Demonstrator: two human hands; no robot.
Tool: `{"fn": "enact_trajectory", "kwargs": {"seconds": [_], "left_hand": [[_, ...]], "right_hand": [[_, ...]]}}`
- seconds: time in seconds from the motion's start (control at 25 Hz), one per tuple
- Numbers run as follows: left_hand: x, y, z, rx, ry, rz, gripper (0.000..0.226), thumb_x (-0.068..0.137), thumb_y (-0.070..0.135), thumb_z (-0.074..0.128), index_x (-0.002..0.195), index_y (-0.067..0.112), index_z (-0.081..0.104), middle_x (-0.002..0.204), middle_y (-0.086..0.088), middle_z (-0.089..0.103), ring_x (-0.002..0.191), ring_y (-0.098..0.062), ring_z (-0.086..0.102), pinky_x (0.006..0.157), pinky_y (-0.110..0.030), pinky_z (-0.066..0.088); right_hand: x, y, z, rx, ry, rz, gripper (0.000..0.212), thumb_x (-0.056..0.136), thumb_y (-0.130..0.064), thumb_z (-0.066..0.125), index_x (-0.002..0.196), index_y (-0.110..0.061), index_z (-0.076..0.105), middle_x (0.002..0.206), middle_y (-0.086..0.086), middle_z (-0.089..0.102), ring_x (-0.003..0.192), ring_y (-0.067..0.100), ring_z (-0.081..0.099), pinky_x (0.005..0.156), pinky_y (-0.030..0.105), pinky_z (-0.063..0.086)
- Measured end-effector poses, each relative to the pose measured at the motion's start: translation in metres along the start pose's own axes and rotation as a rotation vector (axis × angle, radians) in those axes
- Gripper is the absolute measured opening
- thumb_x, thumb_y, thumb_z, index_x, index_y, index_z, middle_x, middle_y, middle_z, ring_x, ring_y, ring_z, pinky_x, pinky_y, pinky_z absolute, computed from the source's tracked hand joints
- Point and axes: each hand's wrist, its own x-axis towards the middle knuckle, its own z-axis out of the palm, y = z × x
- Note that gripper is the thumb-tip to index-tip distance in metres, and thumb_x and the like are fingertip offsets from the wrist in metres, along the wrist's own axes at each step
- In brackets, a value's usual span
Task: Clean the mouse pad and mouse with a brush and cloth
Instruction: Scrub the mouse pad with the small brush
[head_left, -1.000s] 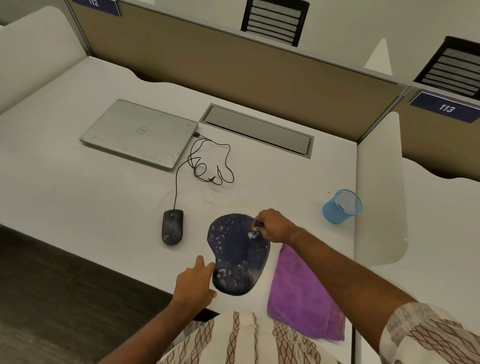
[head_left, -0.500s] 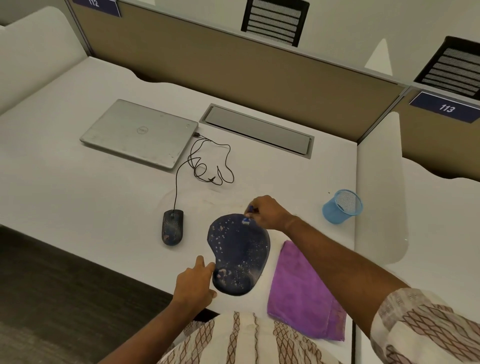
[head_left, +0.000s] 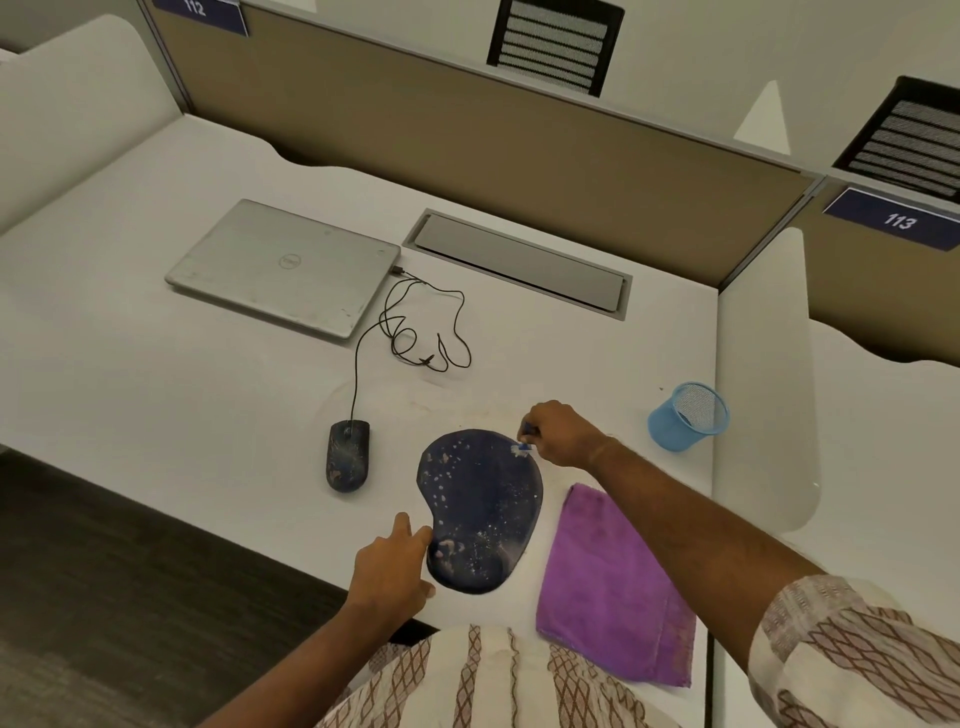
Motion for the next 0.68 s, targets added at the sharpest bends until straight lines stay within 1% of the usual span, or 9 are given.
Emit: {"fn": "enact_trajectory", "kwargs": {"seconds": [0.12,0.28,0.36,0.48,0.68], "left_hand": [[0.000,0.000,0.000,-0.015,0.000,0.004,0.063,0.087,0.052,0.069,0.141,0.033,0.043,0.146,0.001,0.040,0.112,-0.022,0.062,0.097,-0.028,0.050],[0.000,0.000,-0.001,-0.013,0.001,0.001,0.063,0.087,0.053,0.069,0.141,0.033,0.043,0.146,0.001,0.040,0.112,-0.022,0.062,0.097,-0.027,0.050],[0.000,0.001,-0.001,-0.008,0.000,0.001,0.063,0.087,0.053,0.069,0.140,0.033,0.043,0.145,0.001,0.040,0.111,-0.021,0.062,0.096,-0.027,0.050],[-0.001,0.001,-0.001,-0.018,0.002,-0.003,0.063,0.086,0.053,0.069,0.140,0.033,0.044,0.145,0.002,0.041,0.110,-0.021,0.062,0.095,-0.027,0.050],[0.000,0.001,0.000,-0.013,0.001,-0.004,0.062,0.087,0.053,0.069,0.140,0.032,0.043,0.146,0.001,0.040,0.111,-0.022,0.062,0.096,-0.028,0.050]], "right_hand": [[-0.001,0.007,-0.008,-0.002,-0.021,0.031,0.021,0.090,-0.006,0.064,0.109,-0.004,0.070,0.109,0.011,0.068,0.094,0.024,0.063,0.089,0.035,0.053],[0.006,-0.013,-0.013,0.172,0.109,-0.010,0.017,0.091,-0.012,0.065,0.105,-0.007,0.075,0.105,0.006,0.073,0.092,0.020,0.066,0.088,0.033,0.054],[0.009,-0.028,-0.006,0.212,0.119,-0.044,0.015,0.091,-0.015,0.066,0.100,-0.009,0.077,0.102,0.004,0.074,0.091,0.017,0.066,0.086,0.030,0.053],[0.011,-0.037,0.005,0.173,0.075,-0.060,0.016,0.091,-0.015,0.065,0.100,-0.008,0.076,0.103,0.007,0.073,0.095,0.021,0.066,0.085,0.031,0.052],[0.006,-0.018,0.004,0.041,0.017,-0.037,0.017,0.091,-0.012,0.062,0.102,-0.007,0.075,0.104,0.009,0.072,0.093,0.024,0.064,0.079,0.031,0.048]]}}
